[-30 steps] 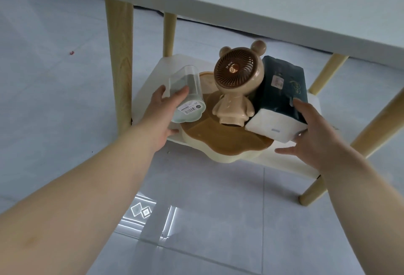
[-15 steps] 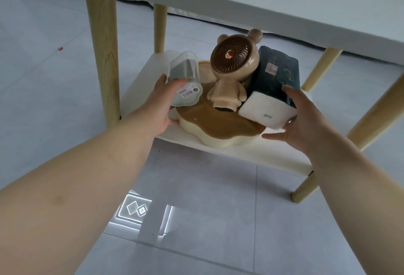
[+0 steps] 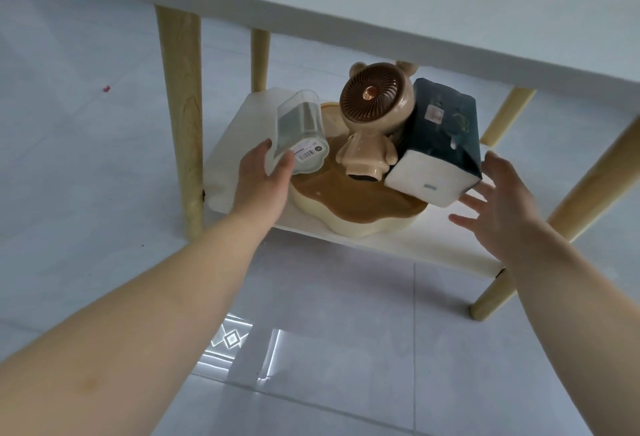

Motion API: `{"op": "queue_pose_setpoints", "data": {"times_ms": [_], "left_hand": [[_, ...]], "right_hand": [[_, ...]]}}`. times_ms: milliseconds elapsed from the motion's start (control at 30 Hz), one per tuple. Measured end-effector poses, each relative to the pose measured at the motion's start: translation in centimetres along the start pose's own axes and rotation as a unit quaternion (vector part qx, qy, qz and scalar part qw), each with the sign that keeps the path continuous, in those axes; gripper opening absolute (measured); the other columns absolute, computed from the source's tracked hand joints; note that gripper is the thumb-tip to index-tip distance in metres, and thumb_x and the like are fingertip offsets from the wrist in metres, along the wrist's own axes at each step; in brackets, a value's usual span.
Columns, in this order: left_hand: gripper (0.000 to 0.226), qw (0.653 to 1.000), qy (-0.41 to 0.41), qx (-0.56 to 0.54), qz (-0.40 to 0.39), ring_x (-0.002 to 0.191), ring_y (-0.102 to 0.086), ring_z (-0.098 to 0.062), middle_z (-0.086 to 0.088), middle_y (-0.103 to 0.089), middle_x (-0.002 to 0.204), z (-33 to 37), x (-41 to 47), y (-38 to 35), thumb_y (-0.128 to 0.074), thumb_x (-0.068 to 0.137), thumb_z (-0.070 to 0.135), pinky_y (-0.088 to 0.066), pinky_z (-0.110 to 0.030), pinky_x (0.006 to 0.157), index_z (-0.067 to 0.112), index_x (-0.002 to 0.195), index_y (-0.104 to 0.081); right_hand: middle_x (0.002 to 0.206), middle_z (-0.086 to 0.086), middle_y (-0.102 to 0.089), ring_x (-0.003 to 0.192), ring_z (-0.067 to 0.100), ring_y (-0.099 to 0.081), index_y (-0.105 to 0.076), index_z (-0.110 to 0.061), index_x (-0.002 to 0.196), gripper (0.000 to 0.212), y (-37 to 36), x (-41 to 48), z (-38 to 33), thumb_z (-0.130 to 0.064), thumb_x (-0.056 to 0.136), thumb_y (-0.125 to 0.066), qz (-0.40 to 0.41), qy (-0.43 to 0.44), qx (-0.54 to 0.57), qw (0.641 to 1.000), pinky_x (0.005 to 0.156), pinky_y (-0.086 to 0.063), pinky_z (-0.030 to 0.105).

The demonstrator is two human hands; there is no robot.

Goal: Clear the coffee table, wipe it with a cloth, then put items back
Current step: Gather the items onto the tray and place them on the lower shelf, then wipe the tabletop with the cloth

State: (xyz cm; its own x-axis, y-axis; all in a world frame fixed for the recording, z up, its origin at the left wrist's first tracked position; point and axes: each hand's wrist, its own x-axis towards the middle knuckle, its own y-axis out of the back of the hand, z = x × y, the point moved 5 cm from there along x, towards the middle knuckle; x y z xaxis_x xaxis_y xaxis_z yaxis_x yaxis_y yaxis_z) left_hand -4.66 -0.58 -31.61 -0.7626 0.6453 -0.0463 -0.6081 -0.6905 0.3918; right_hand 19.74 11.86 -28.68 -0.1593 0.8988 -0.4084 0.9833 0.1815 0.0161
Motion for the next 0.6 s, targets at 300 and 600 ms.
{"op": "queue_pose_setpoints", "data": {"times_ms": [300,600], "left_hand": [[0.009,0.976,-0.214,0.041,0.004,0.083,-0.049,-0.005,0.008,-0.056,0.088,3.9,-7.2,2.5,-0.052,0.084,0.014,-0.031,-0.001,0.070,0.014,0.089,-0.059],[0.021,0.901,-0.426,0.046,-0.071,0.084,-0.052,-0.004,0.010,-0.057,0.085,15.1,-14.5,6.7,-0.045,0.079,0.018,-0.040,-0.011,0.076,0.010,0.087,-0.063]], "right_hand": [[0.125,0.026,-0.053,0.108,0.043,-0.052,-0.050,0.009,0.112,0.035,2.0,-5.2,-1.8,-0.016,0.089,-0.043,0.161,0.096,-0.148,0.971,0.102,-0.039,0.051],[0.084,-0.009,-0.073,0.072,0.012,-0.065,-0.069,-0.031,0.077,0.041,1.4,-15.8,-4.8,0.005,0.082,-0.051,-0.125,0.165,-0.270,0.940,0.067,-0.051,0.015]]}}
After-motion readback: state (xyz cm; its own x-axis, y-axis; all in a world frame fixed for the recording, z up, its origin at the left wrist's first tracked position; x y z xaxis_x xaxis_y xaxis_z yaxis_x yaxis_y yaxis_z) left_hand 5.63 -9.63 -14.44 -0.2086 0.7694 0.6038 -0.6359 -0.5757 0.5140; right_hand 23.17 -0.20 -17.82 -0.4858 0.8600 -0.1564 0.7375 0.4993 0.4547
